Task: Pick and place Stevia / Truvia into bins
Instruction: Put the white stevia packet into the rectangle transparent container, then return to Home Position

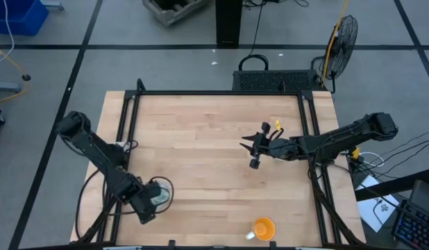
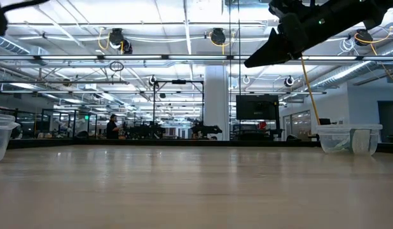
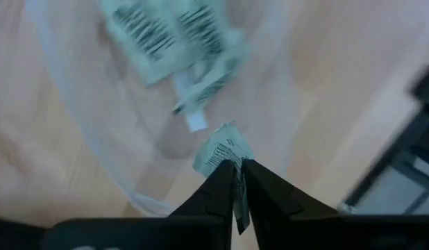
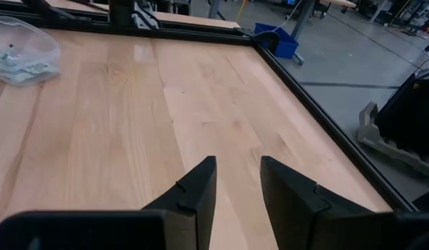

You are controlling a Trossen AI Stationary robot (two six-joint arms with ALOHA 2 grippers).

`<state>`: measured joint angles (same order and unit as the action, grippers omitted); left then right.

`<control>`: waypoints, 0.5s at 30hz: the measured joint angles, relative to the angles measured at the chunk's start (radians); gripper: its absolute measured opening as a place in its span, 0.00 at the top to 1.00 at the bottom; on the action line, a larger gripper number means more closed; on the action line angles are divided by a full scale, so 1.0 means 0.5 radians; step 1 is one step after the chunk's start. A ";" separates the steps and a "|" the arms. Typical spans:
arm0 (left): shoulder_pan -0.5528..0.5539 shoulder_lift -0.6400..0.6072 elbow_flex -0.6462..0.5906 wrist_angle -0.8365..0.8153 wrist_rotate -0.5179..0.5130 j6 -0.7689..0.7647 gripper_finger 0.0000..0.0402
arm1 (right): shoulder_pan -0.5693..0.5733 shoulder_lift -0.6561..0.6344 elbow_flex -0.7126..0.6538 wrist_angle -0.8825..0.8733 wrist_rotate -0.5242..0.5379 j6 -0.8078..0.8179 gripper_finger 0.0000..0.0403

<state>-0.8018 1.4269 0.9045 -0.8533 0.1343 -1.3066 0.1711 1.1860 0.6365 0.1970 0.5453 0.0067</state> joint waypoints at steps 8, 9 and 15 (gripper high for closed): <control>-0.054 0.000 -0.167 0.036 -0.023 -0.228 0.78 | -0.001 0.000 0.000 0.034 0.000 0.000 0.74; -0.048 0.000 -0.176 0.038 -0.035 -0.221 0.77 | -0.001 0.000 0.000 0.033 0.000 0.000 0.74; 0.021 0.000 -0.190 0.041 -0.112 -0.073 0.70 | -0.001 0.000 0.000 0.033 0.000 0.000 0.74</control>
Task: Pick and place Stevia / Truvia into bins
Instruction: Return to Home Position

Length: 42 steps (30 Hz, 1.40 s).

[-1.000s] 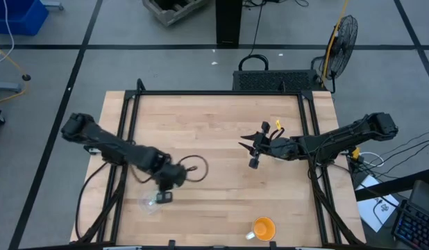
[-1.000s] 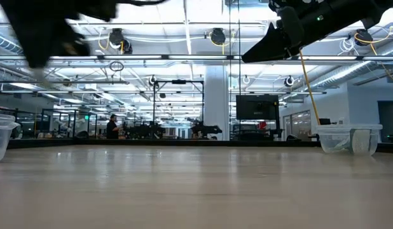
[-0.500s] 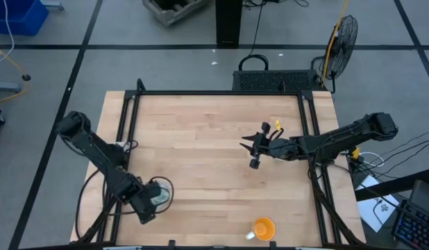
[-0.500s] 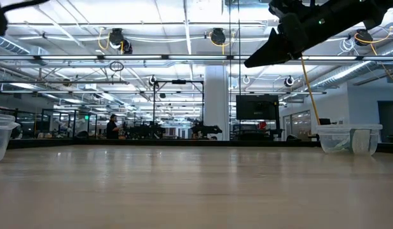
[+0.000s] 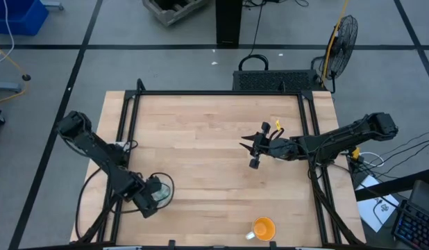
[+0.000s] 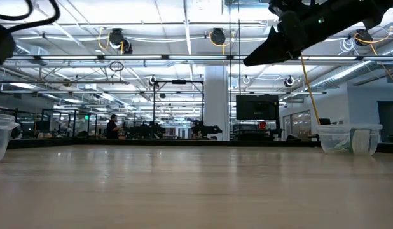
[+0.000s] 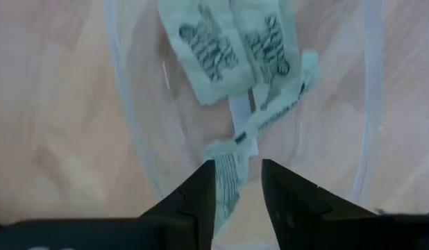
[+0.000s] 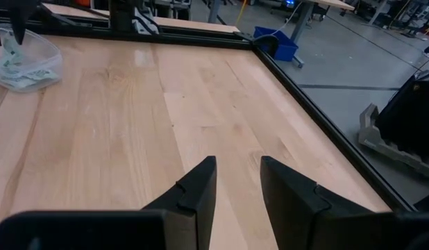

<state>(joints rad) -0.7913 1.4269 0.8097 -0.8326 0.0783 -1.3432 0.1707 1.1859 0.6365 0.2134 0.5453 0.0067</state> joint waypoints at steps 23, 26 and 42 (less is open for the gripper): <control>0.562 -1.034 0.162 -0.165 -0.878 1.419 0.71 | 0.166 -0.754 -0.002 -0.586 0.007 -0.158 0.74; 0.575 -1.268 0.162 -0.363 -1.199 1.488 0.71 | 0.172 -0.971 -0.002 -0.896 0.008 0.014 0.74; 0.574 -2.194 -0.341 -0.080 -1.558 1.781 0.71 | 0.172 -1.932 -0.843 -0.421 -0.201 -0.038 0.74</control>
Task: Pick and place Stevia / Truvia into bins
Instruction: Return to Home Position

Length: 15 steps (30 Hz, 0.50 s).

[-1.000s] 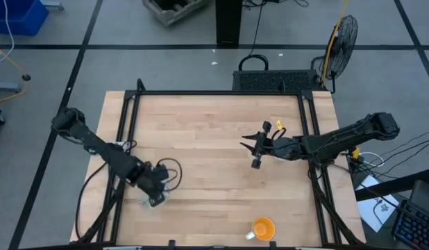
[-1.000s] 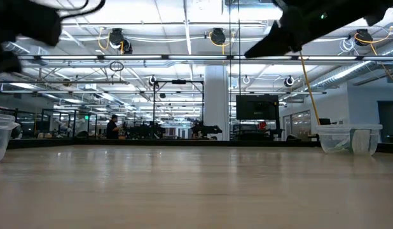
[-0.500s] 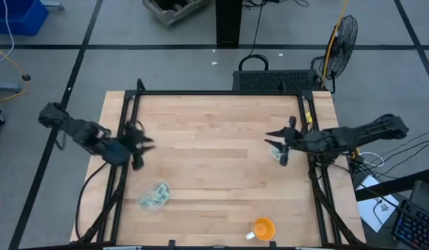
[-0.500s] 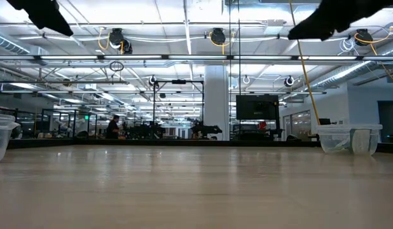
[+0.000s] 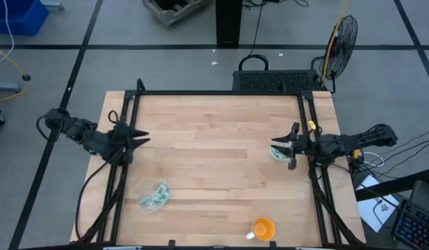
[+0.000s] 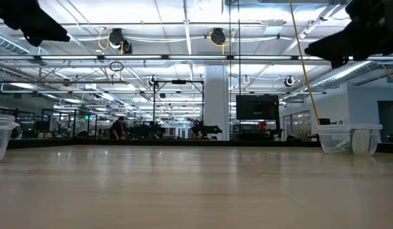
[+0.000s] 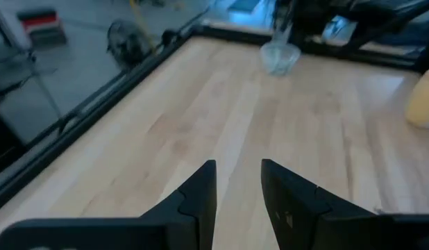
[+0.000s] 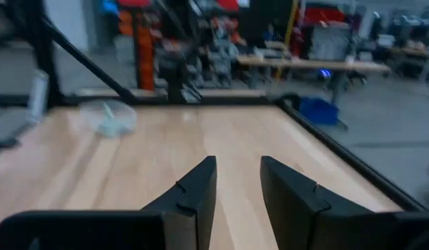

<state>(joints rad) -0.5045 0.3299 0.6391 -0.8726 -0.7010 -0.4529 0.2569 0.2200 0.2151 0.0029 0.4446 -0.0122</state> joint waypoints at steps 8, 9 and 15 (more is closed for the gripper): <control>-0.001 -0.219 -0.313 0.617 0.213 0.347 0.71 | 0.001 -0.337 -0.009 -0.072 -0.275 0.006 0.74; -0.002 -0.227 -0.372 0.721 0.233 0.415 0.71 | 0.001 -0.359 -0.010 -0.092 -0.269 0.024 0.74; 0.046 -0.230 -0.776 1.499 0.257 0.816 0.71 | -0.001 -0.405 -0.010 -0.037 -0.270 0.060 0.74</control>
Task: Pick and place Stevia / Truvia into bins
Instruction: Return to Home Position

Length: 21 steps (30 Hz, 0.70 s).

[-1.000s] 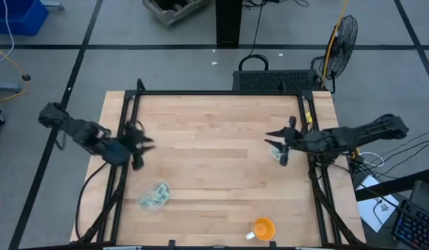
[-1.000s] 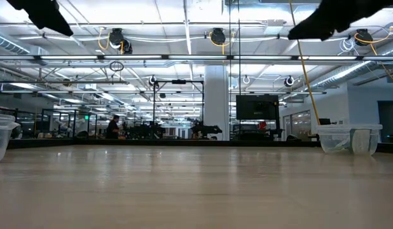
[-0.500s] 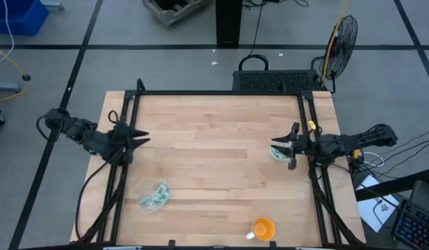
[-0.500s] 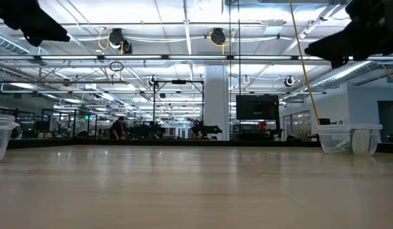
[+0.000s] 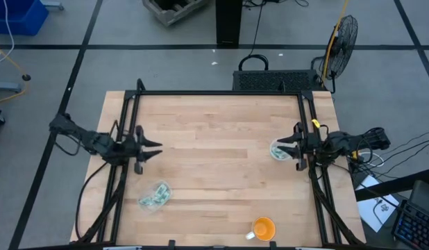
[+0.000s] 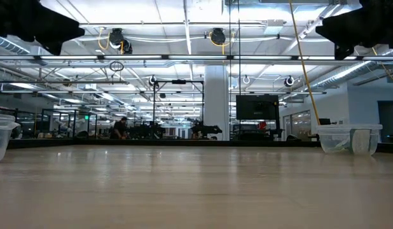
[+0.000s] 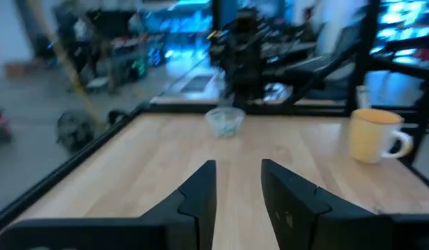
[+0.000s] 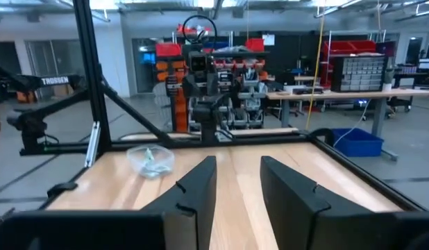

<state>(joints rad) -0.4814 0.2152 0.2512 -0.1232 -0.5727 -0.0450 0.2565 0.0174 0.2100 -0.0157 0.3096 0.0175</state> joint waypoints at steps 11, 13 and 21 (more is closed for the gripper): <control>0.455 -0.001 -0.164 0.455 0.513 0.244 0.71 | 0.000 0.001 0.000 0.083 -0.028 -0.155 0.74; 0.560 0.000 -0.164 0.445 0.656 0.184 0.71 | 0.000 0.001 0.000 0.088 -0.105 -0.168 0.74; 0.745 0.000 -0.164 0.263 0.690 0.082 0.71 | 0.001 0.001 -0.106 0.099 -0.151 -0.091 0.74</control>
<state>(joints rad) -0.1087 0.2153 0.1692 0.0081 -0.2277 -0.0042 0.2569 0.0177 0.1570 0.0338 0.2341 -0.0280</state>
